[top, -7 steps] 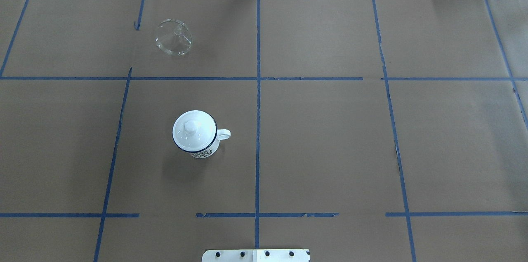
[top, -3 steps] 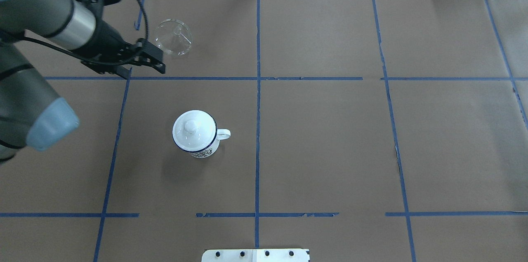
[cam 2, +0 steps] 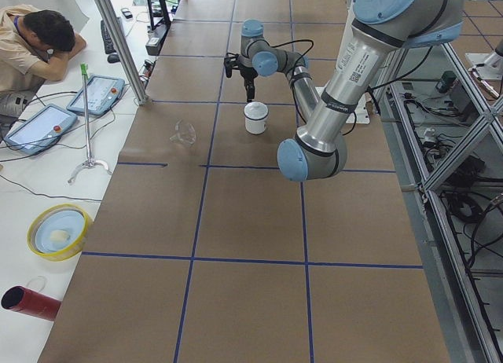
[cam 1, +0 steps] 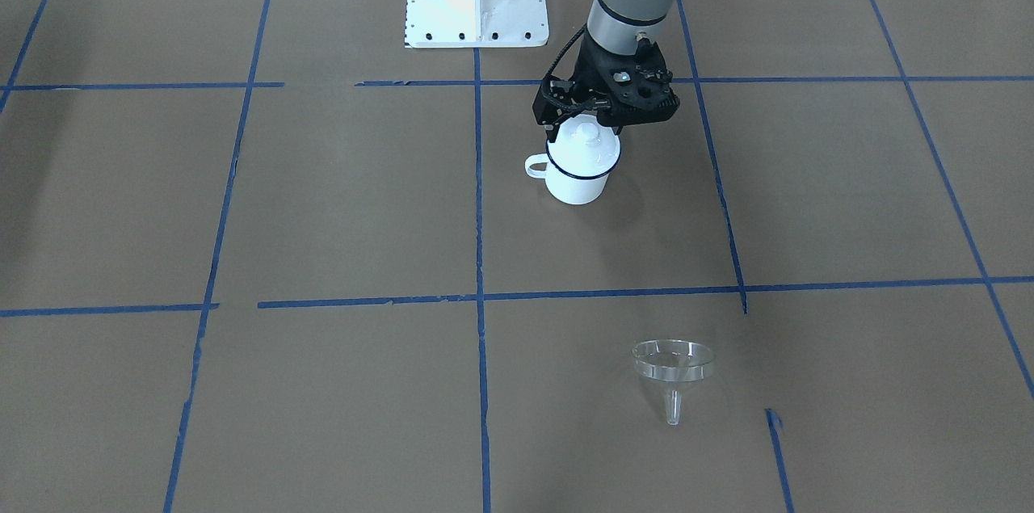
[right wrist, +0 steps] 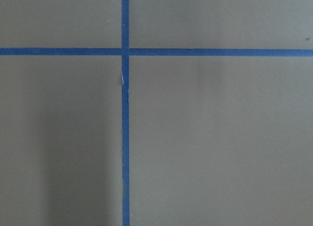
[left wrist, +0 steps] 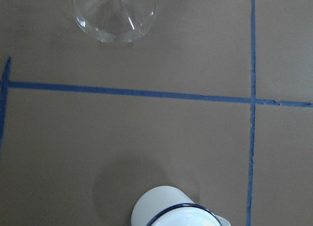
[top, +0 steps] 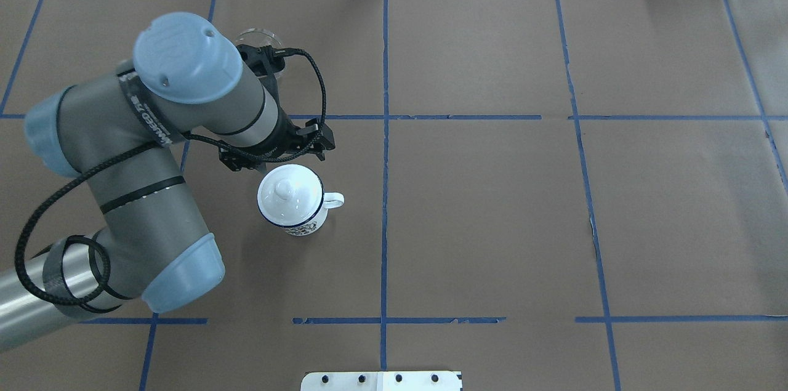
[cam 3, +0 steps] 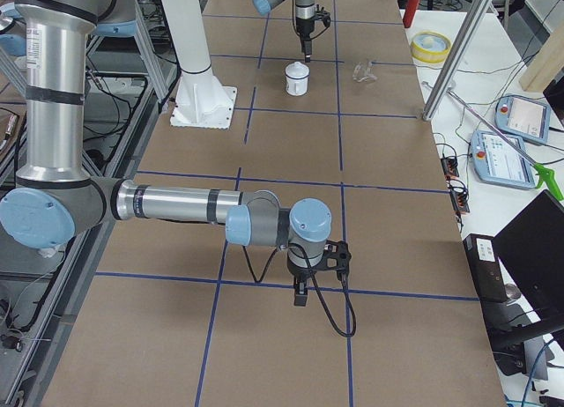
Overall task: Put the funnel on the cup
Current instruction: 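Move the left gripper over the white lid on the enamel mug, then lower the left gripper and close it on the lid's knob, then lift the white lid off the mug and carry it beside the mug, then lower the lid onto the table and open the left gripper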
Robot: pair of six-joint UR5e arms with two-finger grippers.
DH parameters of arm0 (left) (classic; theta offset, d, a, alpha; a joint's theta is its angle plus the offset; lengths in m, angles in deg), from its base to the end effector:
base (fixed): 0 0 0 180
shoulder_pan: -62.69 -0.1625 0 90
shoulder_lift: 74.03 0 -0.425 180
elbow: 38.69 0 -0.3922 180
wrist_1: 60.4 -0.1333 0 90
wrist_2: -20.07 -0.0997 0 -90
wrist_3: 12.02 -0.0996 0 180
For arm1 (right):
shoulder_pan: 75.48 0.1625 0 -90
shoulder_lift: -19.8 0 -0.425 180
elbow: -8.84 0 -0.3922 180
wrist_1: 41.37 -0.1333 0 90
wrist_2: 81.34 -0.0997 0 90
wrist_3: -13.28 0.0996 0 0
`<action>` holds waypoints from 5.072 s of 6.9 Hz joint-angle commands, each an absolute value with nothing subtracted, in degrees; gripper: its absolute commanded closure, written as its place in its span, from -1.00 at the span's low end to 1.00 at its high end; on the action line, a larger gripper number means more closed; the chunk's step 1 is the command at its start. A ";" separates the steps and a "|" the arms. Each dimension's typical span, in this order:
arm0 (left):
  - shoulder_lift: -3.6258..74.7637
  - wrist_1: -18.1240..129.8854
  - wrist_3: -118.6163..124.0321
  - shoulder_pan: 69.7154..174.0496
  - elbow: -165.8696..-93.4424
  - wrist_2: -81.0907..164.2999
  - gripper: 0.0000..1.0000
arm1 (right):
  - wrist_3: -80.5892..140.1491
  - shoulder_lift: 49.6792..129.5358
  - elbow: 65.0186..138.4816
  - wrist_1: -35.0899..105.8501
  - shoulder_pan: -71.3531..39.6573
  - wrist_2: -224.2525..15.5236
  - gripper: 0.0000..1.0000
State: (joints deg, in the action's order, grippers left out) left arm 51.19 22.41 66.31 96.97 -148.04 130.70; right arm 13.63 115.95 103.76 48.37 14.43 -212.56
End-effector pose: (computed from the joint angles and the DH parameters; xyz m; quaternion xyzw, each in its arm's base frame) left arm 0.4475 -0.4239 0.1799 0.0033 0.4279 -0.1061 0.8976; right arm 0.0670 -0.4451 0.6701 -0.0093 -0.3520 0.0051 0.9360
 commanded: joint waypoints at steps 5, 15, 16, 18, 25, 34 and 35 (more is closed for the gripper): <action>50.08 20.72 67.43 93.89 -147.32 126.68 -1.00 | 13.63 115.95 103.76 48.37 14.43 -212.56 -1.00; 49.02 20.64 67.26 93.80 -148.46 126.95 0.57 | 13.63 115.95 103.76 48.37 14.43 -212.56 -1.00; 49.02 20.64 67.25 93.80 -148.90 127.03 0.71 | 13.63 115.95 103.76 48.37 14.43 -212.56 -1.00; 49.02 20.55 67.25 93.80 -148.99 127.12 1.00 | 13.63 115.95 103.76 48.37 14.43 -212.56 -1.00; 31.86 15.04 48.28 98.46 -169.38 127.56 1.00 | 13.63 115.95 103.76 48.37 14.43 -212.56 -1.00; 26.96 43.14 47.83 97.23 -148.03 127.65 1.00 | 13.63 115.95 103.76 48.37 14.43 -212.56 -1.00; 27.05 43.14 47.83 97.14 -147.76 127.65 1.00 | 13.63 115.95 103.76 48.37 14.43 -212.56 -1.00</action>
